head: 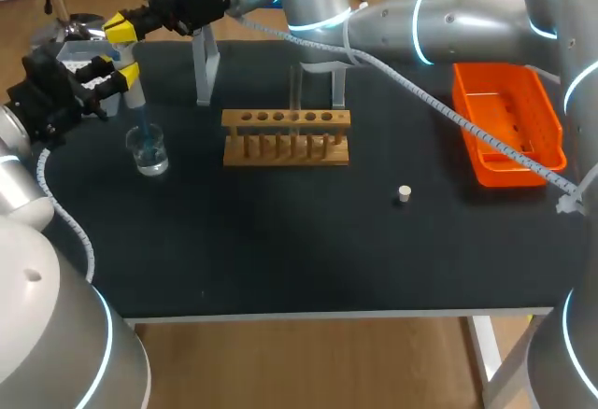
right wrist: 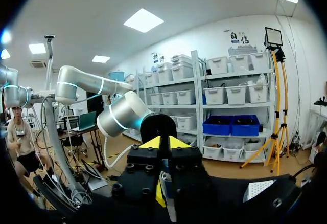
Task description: Invert the test tube, pick up the pipette, mount the tip to pipette, aspirate from beaker and dispense into the tube, eject the tip, return the pipette, and cap with the stopper.
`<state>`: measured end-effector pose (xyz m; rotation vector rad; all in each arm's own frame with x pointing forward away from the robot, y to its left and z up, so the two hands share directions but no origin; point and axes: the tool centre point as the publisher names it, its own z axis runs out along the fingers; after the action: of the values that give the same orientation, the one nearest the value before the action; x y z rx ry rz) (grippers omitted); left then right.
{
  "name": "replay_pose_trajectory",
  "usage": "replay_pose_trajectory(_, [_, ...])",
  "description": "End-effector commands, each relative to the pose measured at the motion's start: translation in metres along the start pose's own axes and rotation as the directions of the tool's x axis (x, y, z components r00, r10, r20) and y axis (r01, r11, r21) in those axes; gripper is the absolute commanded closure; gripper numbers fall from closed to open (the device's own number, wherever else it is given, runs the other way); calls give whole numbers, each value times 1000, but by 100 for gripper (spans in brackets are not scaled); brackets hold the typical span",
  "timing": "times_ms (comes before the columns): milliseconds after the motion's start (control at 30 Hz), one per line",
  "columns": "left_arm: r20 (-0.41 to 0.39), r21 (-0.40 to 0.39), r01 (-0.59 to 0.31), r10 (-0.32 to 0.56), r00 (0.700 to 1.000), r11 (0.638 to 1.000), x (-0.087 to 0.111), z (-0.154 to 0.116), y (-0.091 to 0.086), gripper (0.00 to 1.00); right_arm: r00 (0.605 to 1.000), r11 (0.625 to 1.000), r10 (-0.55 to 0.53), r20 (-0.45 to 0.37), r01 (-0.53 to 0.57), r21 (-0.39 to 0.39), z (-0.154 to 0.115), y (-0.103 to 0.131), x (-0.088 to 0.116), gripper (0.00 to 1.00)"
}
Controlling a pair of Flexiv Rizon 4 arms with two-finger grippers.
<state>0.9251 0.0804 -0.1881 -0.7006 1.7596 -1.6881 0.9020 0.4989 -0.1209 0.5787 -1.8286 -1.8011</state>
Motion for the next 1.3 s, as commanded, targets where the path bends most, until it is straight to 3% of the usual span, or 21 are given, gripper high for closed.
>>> replay_pose_trajectory(33, [1,-2,0,0,1000,1000,0,1,-2,100,1000,1000,-29,7,28,14,-6,17,12,0])
replay_pose_trajectory(267, [1,-2,0,0,1000,1000,0,1,-2,100,995,996,-84,50,82,34,-31,43,42,0])
replay_pose_trajectory(433, [1,-2,0,0,1000,1000,0,1,-2,100,988,995,-90,126,83,57,-65,42,67,0])
replay_pose_trajectory(667, [1,-2,0,0,1000,1000,0,1,-2,100,958,996,-75,276,59,65,-117,19,105,0])
replay_pose_trajectory(933, [1,-2,0,0,1000,1000,0,1,-2,100,886,998,-53,461,28,62,-164,-19,146,0])
replay_pose_trajectory(1300, [1,-2,0,0,1000,1000,0,1,-2,100,804,1000,-28,594,19,21,-213,-44,178,0])
